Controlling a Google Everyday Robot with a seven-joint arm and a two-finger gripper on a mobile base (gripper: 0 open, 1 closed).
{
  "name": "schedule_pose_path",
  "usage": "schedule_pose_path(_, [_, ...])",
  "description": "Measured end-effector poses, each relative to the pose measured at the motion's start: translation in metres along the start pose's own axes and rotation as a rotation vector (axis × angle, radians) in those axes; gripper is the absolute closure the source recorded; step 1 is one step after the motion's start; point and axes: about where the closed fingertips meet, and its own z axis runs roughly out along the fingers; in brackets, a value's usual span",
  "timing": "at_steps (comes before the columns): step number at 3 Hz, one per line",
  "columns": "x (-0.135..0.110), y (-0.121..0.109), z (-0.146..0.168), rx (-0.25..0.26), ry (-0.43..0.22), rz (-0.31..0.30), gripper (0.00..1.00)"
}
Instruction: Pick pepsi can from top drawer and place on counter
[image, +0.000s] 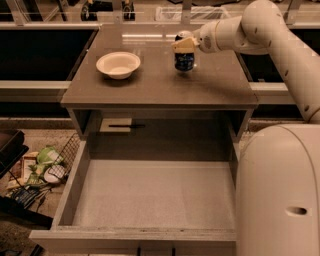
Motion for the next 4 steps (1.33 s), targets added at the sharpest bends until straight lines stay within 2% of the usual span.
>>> schedule_pose_path(1, [0.0190,0.0090,0.0121,-0.016,0.018,0.021,0.85])
schedule_pose_path(4, [0.0192,0.0120,0.0171,-0.024,0.020,0.023,0.15])
